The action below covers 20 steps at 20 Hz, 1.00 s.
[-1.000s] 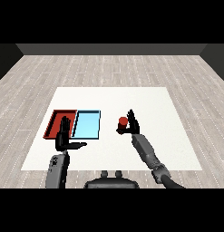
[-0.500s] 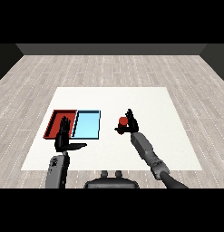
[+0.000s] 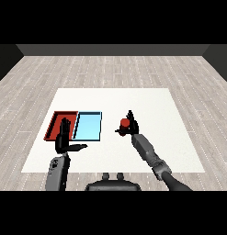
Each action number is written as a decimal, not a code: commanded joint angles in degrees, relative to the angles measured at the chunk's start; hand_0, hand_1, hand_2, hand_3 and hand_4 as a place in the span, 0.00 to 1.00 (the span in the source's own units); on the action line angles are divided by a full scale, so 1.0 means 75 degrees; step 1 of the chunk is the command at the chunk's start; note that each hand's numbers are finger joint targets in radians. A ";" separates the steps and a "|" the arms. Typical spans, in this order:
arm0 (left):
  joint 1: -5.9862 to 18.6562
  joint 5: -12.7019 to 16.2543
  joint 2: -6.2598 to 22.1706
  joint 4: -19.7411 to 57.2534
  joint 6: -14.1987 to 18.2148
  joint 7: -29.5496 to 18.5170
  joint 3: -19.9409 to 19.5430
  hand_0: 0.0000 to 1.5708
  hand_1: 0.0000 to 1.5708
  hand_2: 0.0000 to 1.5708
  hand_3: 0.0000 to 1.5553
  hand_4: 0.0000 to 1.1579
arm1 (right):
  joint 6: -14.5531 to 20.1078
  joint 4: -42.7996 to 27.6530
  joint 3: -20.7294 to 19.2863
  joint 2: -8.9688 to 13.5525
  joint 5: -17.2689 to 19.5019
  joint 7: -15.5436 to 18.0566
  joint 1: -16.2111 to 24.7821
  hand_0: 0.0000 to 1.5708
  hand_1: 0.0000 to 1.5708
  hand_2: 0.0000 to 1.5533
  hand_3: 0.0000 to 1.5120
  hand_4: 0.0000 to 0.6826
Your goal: Pick the red can and put it in the red box
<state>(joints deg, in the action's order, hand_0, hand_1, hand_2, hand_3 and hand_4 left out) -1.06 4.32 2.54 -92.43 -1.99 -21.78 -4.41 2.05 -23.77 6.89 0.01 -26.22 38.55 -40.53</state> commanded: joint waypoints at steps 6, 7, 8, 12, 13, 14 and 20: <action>-0.0171 0.0034 0.0076 -0.0154 -0.0080 0.0021 -0.0042 0.00 0.00 0.00 0.00 0.00 | 0.0285 0.0290 0.0191 0.0000 -0.0393 -0.0212 -0.0311 0.51 0.51 0.59 0.53 0.00; 0.0106 -0.0205 -0.0180 -0.0137 0.0217 0.0189 0.0243 0.00 0.00 0.00 0.00 0.00 | 0.0737 0.0254 0.0375 0.0000 -0.0399 0.0004 -0.0279 0.83 0.83 0.89 0.89 0.44; -0.0195 0.0292 0.0242 -0.0423 -0.0251 0.0325 -0.0176 0.00 0.00 0.00 0.00 0.00 | 0.0796 -0.0187 0.0003 0.0089 -0.0017 -0.0461 -0.0104 0.94 0.94 0.95 0.95 0.85; -0.0035 0.0232 0.0298 0.0078 -0.0258 -0.0103 -0.0353 0.00 0.00 0.00 0.00 0.00 | 0.0978 0.0257 0.0030 0.0070 0.0103 -0.0461 -0.0447 0.95 0.95 0.95 0.95 0.98; -0.0118 0.0131 0.0108 0.0614 -0.0300 -0.0635 -0.0235 0.00 0.00 0.00 0.00 0.00 | 0.1178 0.0281 0.0385 0.0001 0.0026 -0.0143 -0.0346 0.95 0.95 0.94 0.95 0.98; 0.0324 -0.0254 -0.0125 0.0286 0.0230 -0.0038 0.0106 0.00 0.00 0.00 0.00 0.00 | 0.1552 -0.0267 0.0611 0.0001 -0.0099 -0.0459 -0.0379 0.95 0.95 0.94 0.95 0.98; -0.0197 -0.0108 -0.0055 -0.0337 0.0011 0.0111 0.0188 0.00 0.00 0.00 0.00 0.00 | 0.1272 -0.0502 0.0384 0.0281 0.0493 -0.0459 -0.0224 0.93 0.93 0.93 0.94 0.95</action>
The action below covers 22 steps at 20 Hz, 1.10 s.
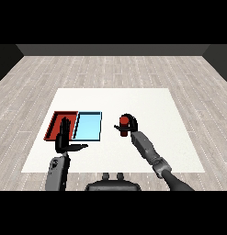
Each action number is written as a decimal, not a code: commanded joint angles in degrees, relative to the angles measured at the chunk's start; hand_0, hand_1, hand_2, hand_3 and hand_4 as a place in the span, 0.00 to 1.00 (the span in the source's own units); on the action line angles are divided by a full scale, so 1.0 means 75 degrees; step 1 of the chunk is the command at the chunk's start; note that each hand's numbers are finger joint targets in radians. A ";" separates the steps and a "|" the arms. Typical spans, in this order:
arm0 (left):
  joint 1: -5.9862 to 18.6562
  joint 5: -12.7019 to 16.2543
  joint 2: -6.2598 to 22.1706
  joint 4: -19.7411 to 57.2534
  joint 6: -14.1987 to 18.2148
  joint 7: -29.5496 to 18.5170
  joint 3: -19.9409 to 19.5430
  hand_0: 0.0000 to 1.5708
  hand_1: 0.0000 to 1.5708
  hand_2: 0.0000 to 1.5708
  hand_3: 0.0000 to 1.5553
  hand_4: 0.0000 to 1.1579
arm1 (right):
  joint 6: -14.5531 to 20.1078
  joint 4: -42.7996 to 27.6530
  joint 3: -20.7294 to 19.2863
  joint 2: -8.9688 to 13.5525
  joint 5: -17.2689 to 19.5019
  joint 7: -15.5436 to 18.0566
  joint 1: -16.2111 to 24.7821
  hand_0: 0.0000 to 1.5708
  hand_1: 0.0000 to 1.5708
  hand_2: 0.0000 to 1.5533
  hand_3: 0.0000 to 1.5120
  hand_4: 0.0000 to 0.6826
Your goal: Pick the red can and put it in the red box
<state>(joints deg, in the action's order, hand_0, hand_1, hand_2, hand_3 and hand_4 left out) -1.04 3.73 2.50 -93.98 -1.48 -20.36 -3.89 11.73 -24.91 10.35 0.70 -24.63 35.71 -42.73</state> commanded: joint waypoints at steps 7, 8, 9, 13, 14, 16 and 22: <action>-0.0199 -0.0317 -0.0317 0.0207 0.0290 -0.0149 0.0648 0.00 0.00 0.00 0.00 0.00 | 0.0187 -0.1998 0.0214 0.0360 0.0371 -0.0421 0.0690 0.92 0.92 0.93 0.93 0.96; 0.0257 -0.0026 0.0070 0.0449 -0.0130 0.0112 0.0121 0.00 0.00 0.00 0.00 0.00 | 0.0746 -0.1548 0.0230 -0.0086 0.0288 -0.0380 0.0172 0.91 0.91 0.93 0.93 0.96; 0.0112 -0.0298 0.0105 0.0157 -0.0085 0.0114 0.0322 0.00 0.00 0.00 0.00 0.00 | 0.0667 -0.1379 0.0249 -0.0087 0.0285 -0.0096 0.0130 0.91 0.91 0.93 0.93 0.96; 0.0143 -0.0543 -0.0323 0.0489 0.0015 -0.0086 0.0909 0.00 0.00 0.00 0.00 0.00 | 0.0499 -0.2480 0.0146 0.0021 0.0617 -0.0335 0.0788 0.92 0.92 0.93 0.93 0.95; 0.0377 -0.0511 -0.0325 0.0174 0.0155 0.0556 0.0970 0.00 0.00 0.00 0.00 0.00 | 0.0678 -0.3688 0.0468 0.0257 0.0642 -0.1175 0.1161 0.91 0.91 0.93 0.93 0.95; 0.0824 -0.0561 -0.0328 0.0623 0.0418 0.0613 0.1544 0.00 0.00 0.00 0.00 0.00 | 0.1357 -0.3386 0.0843 -0.0084 0.0395 -0.0928 0.0799 0.91 0.91 0.93 0.94 0.96; 0.1224 -0.0108 -0.0332 0.0889 0.1063 0.0929 0.2537 0.00 0.00 0.00 0.00 0.00 | 0.1013 -0.5064 0.0698 0.0266 0.1020 -0.1670 0.2041 0.91 0.91 0.93 0.94 0.95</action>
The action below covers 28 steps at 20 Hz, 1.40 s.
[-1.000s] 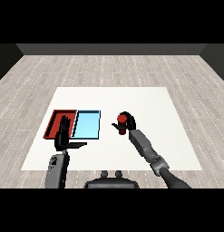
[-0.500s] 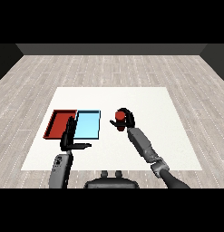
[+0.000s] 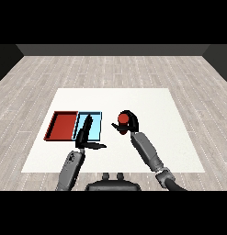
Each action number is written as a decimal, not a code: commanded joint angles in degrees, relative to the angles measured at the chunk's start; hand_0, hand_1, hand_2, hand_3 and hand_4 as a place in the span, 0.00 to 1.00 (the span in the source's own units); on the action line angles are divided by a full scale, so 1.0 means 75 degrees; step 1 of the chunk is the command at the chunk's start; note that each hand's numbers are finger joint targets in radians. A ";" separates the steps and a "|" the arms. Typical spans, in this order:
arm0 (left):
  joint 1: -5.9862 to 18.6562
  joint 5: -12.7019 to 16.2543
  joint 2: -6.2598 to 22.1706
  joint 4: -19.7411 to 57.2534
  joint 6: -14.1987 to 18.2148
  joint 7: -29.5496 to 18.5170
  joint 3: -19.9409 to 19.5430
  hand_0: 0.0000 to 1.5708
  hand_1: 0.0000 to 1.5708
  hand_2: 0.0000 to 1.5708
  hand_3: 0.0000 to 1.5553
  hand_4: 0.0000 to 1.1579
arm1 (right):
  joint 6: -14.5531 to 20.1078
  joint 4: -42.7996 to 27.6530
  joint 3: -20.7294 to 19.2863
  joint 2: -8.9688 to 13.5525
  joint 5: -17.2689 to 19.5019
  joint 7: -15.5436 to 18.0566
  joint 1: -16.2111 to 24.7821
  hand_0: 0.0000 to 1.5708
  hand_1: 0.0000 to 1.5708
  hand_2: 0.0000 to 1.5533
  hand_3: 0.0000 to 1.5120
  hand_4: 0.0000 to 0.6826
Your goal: Pick the red can and put it in the red box
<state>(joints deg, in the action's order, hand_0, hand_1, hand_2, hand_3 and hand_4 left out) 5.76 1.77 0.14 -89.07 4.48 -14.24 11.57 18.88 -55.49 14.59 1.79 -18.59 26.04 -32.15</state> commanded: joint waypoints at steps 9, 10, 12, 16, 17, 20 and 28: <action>0.0802 0.0413 -0.0018 0.0583 0.0847 0.0131 0.1070 0.00 0.00 0.00 0.00 0.00 | -0.0048 -0.2229 0.0268 -0.0229 0.1014 -0.0884 0.1215 0.90 0.90 0.92 0.93 0.94; 0.0230 0.0212 -0.0019 -0.0139 0.0672 0.0442 0.1339 0.00 0.00 0.00 0.00 0.00 | 0.0157 -0.2013 0.0491 -0.0231 0.0693 -0.0907 0.0905 0.89 0.89 0.92 0.93 0.94; 0.1017 0.0531 -0.0019 0.0853 0.1149 0.0057 0.1529 0.00 0.00 0.00 0.00 0.00 | 0.0003 -0.1410 0.0433 -0.0234 0.0508 -0.0327 0.0617 0.90 0.90 0.90 0.92 0.94; 0.1085 0.0619 -0.0019 0.0858 0.0675 0.0219 0.1271 0.00 0.00 0.00 0.00 0.00 | 0.0240 -0.2572 0.0910 -0.0236 0.0568 -0.0567 0.1315 0.88 0.88 0.91 0.93 0.92; 0.0858 0.0486 -0.0019 0.0598 0.1029 0.0311 0.1576 0.00 0.00 0.00 0.00 0.00 | 0.0190 -0.2515 0.0983 -0.0236 0.0771 -0.0718 0.1228 0.88 0.88 0.91 0.93 0.91; 0.1487 0.0734 -0.0019 0.1264 0.1565 0.0191 0.1837 0.00 0.00 0.00 0.00 0.00 | 0.0562 -0.2180 0.1198 -0.0238 0.0542 -0.0617 0.0744 0.89 0.89 0.91 0.93 0.90; 0.1785 0.0455 -0.0019 0.1171 0.2028 0.0908 0.2216 0.00 0.00 0.00 0.00 0.00 | 0.0366 -0.2780 0.1198 -0.0239 0.0481 -0.1266 0.0559 0.91 0.91 0.92 0.93 0.90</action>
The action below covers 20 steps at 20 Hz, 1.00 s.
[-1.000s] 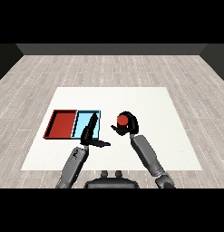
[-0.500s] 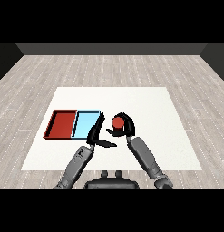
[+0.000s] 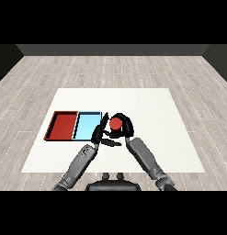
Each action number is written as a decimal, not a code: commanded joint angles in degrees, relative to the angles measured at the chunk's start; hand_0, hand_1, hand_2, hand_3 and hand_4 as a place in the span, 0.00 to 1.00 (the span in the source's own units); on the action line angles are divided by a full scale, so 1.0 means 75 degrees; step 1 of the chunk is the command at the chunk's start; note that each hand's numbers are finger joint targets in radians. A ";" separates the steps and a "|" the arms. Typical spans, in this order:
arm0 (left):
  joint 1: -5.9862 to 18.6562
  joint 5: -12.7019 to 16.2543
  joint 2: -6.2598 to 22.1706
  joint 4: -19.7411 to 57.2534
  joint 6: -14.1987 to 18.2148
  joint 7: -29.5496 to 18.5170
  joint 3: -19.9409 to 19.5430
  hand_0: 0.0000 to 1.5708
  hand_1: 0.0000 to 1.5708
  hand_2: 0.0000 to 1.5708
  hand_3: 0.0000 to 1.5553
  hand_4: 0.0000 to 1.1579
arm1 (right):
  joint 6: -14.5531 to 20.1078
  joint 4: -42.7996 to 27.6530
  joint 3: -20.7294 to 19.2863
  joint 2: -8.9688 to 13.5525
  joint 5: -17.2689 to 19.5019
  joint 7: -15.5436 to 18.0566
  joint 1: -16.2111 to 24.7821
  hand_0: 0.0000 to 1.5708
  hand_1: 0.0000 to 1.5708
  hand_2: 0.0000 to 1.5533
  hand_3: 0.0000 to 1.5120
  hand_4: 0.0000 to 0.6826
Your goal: Pick the red can and put it in the red box
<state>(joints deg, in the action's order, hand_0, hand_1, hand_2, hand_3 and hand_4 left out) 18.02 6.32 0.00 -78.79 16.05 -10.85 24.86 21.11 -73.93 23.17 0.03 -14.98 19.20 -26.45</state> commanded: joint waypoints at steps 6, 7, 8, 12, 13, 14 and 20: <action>0.0732 0.0509 0.0000 0.1038 0.0054 -0.0307 -0.0015 0.00 0.00 0.00 0.00 0.00 | 0.0559 -0.0254 0.0902 -0.0004 -0.0129 0.0289 0.0155 0.92 0.92 0.92 0.91 0.90; 0.0551 0.0141 0.0000 0.0528 0.0061 0.0097 0.0078 0.00 0.00 0.00 0.00 0.00 | 0.0562 -0.0197 0.1109 -0.0004 -0.0437 0.0348 0.0192 0.92 0.92 0.92 0.91 0.89; 0.0499 0.0189 0.0000 0.0641 0.0033 -0.0150 0.0139 0.00 0.00 0.00 0.00 0.00 | 0.0615 -0.0080 0.0936 -0.0004 -0.0476 0.0238 -0.0209 0.92 0.92 0.92 0.92 0.88; 0.0607 0.0411 0.0000 0.0767 0.0829 -0.0350 0.0846 0.00 0.00 0.00 0.00 0.00 | 0.0933 -0.0438 0.1100 -0.0004 -0.0514 -0.0270 -0.0440 0.93 0.93 0.93 0.92 0.86; 0.0574 0.0196 0.0002 0.0139 0.0569 0.0360 0.0669 0.00 0.00 0.00 0.00 0.00 | 0.0808 -0.0905 0.1091 -0.0002 -0.0239 -0.0409 -0.0045 0.93 0.93 0.93 0.92 0.85; 0.1197 0.0401 0.0003 0.0740 0.0383 0.0300 0.0307 0.00 0.00 0.00 0.00 0.00 | 0.0737 -0.0634 0.1368 -0.0002 -0.0512 0.0530 0.0484 0.92 0.92 0.93 0.92 0.81; 0.0616 -0.0498 0.0026 0.0298 0.1069 0.0560 0.0324 0.46 0.46 0.48 0.16 0.59 | 0.0560 -0.0204 0.0972 0.0001 -0.0582 0.0196 -0.0286 0.97 0.97 0.94 0.93 0.76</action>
<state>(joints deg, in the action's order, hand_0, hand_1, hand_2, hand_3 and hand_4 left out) 22.54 6.14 1.11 -75.33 22.77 -9.72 28.41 26.47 -75.65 31.47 0.72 -19.00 21.11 -27.95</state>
